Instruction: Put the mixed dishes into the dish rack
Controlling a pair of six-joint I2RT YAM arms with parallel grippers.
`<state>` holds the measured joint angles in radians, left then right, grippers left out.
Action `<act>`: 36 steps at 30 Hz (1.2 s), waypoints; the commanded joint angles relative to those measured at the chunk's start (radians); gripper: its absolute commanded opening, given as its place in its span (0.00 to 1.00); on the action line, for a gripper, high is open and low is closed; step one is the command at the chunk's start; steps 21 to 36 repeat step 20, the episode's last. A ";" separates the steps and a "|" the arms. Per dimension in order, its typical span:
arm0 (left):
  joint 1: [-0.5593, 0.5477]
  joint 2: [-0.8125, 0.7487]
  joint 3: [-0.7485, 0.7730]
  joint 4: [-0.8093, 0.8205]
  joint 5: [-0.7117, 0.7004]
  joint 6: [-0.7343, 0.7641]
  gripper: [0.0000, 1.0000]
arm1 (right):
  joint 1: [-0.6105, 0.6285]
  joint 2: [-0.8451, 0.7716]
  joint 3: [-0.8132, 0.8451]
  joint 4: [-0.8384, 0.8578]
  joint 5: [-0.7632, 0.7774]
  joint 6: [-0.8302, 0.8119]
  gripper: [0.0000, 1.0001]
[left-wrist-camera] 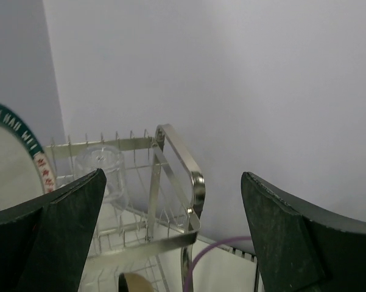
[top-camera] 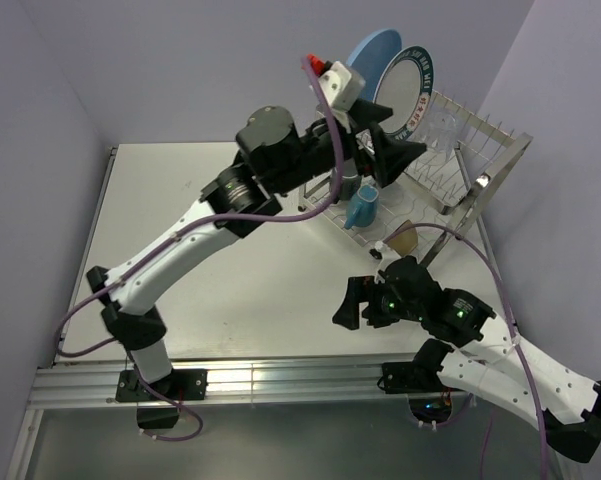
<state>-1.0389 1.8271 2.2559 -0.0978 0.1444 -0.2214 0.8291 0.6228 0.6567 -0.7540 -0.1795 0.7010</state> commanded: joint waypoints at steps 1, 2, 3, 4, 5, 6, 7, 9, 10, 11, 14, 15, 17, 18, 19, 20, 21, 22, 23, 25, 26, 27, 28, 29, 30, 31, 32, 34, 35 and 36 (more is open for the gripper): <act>-0.009 -0.190 -0.138 -0.028 -0.124 0.019 0.99 | 0.008 0.000 0.086 -0.053 0.161 -0.043 0.97; -0.009 -0.225 -0.226 -0.060 -0.188 0.016 0.99 | 0.007 0.000 0.109 -0.082 0.223 -0.055 0.99; -0.009 -0.298 -0.266 -0.078 -0.225 0.011 0.99 | 0.008 -0.003 0.119 -0.093 0.251 -0.061 1.00; -0.009 -0.337 -0.350 -0.097 -0.294 0.004 0.99 | 0.008 -0.014 0.127 -0.099 0.273 -0.055 1.00; -0.009 -0.373 -0.398 -0.124 -0.327 -0.022 0.99 | 0.007 -0.023 0.136 -0.093 0.285 -0.057 1.00; -0.009 -0.453 -0.445 -0.134 -0.359 -0.044 0.99 | 0.008 -0.032 0.136 -0.088 0.288 -0.058 1.00; -0.009 -0.500 -0.496 -0.141 -0.391 -0.065 0.99 | 0.008 -0.044 0.139 -0.087 0.291 -0.057 1.00; -0.009 -0.628 -0.648 -0.158 -0.474 -0.145 0.99 | 0.008 -0.052 0.159 -0.087 0.299 -0.057 1.00; -0.009 -0.673 -0.698 -0.167 -0.498 -0.177 0.99 | 0.008 -0.060 0.162 -0.084 0.298 -0.060 1.00; -0.009 -0.713 -0.788 -0.177 -0.522 -0.246 0.99 | 0.007 -0.066 0.165 -0.077 0.299 -0.052 1.00; -0.009 -0.854 -0.941 -0.224 -0.565 -0.391 0.99 | 0.008 -0.109 0.143 -0.042 0.310 -0.028 1.00; -0.009 -0.911 -0.973 -0.236 -0.560 -0.430 0.99 | 0.007 -0.121 0.133 -0.032 0.310 -0.018 1.00; -0.009 -0.974 -1.062 -0.267 -0.546 -0.520 0.99 | 0.007 -0.147 0.110 0.005 0.302 0.002 1.00; -0.009 -0.989 -1.087 -0.278 -0.540 -0.550 0.99 | 0.007 -0.153 0.103 0.016 0.301 0.011 1.00; -0.009 -1.003 -1.133 -0.302 -0.528 -0.576 0.99 | 0.007 -0.156 0.098 0.027 0.304 0.029 1.00; -0.009 -1.015 -1.156 -0.310 -0.522 -0.629 0.99 | 0.008 -0.156 0.093 0.053 0.299 0.032 1.00; -0.009 -1.015 -1.156 -0.310 -0.522 -0.629 0.99 | 0.008 -0.156 0.093 0.053 0.299 0.032 1.00; -0.009 -1.015 -1.156 -0.310 -0.522 -0.629 0.99 | 0.008 -0.156 0.093 0.053 0.299 0.032 1.00; -0.009 -1.015 -1.156 -0.310 -0.522 -0.629 0.99 | 0.008 -0.156 0.093 0.053 0.299 0.032 1.00; -0.009 -1.015 -1.156 -0.310 -0.522 -0.629 0.99 | 0.008 -0.156 0.093 0.053 0.299 0.032 1.00; -0.009 -1.015 -1.156 -0.310 -0.522 -0.629 0.99 | 0.008 -0.156 0.093 0.053 0.299 0.032 1.00; -0.009 -1.015 -1.156 -0.310 -0.522 -0.629 0.99 | 0.008 -0.156 0.093 0.053 0.299 0.032 1.00; -0.009 -1.015 -1.156 -0.310 -0.522 -0.629 0.99 | 0.008 -0.156 0.093 0.053 0.299 0.032 1.00; -0.009 -1.015 -1.156 -0.310 -0.522 -0.629 0.99 | 0.008 -0.156 0.093 0.053 0.299 0.032 1.00; -0.009 -1.015 -1.156 -0.310 -0.522 -0.629 0.99 | 0.008 -0.156 0.093 0.053 0.299 0.032 1.00; -0.009 -1.015 -1.156 -0.310 -0.522 -0.629 0.99 | 0.008 -0.156 0.093 0.053 0.299 0.032 1.00; -0.009 -1.015 -1.156 -0.310 -0.522 -0.629 0.99 | 0.008 -0.156 0.093 0.053 0.299 0.032 1.00; -0.009 -1.015 -1.156 -0.310 -0.522 -0.629 0.99 | 0.008 -0.156 0.093 0.053 0.299 0.032 1.00; -0.009 -1.015 -1.156 -0.310 -0.522 -0.629 0.99 | 0.008 -0.156 0.093 0.053 0.299 0.032 1.00; -0.009 -1.015 -1.156 -0.310 -0.522 -0.629 0.99 | 0.008 -0.156 0.093 0.053 0.299 0.032 1.00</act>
